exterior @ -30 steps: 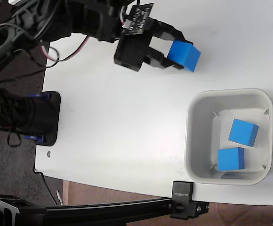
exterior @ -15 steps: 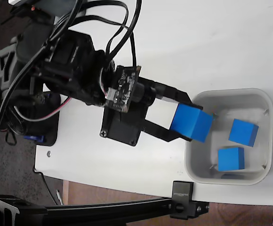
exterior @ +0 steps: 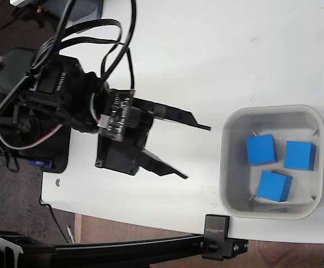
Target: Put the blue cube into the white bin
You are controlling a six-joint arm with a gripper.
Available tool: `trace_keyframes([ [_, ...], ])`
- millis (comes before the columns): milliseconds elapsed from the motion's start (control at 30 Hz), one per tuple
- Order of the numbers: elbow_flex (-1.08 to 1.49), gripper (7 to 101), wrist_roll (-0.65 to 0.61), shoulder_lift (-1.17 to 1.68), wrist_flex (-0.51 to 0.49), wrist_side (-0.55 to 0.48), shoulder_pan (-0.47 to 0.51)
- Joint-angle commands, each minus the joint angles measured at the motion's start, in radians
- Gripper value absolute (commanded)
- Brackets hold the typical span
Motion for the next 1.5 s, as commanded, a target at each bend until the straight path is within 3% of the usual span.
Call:
trace_keyframes([
  [33,0.307,100.3,-0.015,0.376,-0.052,-0.135,0.021],
  [167,0.655,100.3,-0.057,0.690,-0.051,-0.206,0.028],
  [367,0.980,100.3,-0.052,0.980,0.018,-0.135,-0.075],
  [600,1.299,100.0,-0.103,1.341,-0.012,-0.127,-0.069],
  [733,1.356,100.0,-0.133,1.463,0.031,-0.106,-0.057],
  [867,1.424,100.3,-0.158,1.486,0.011,-0.189,0.037],
  [1000,1.433,100.3,-0.133,1.473,0.000,-0.150,0.034],
  [1500,1.439,100.3,-0.143,1.503,0.020,-0.172,0.057],
])
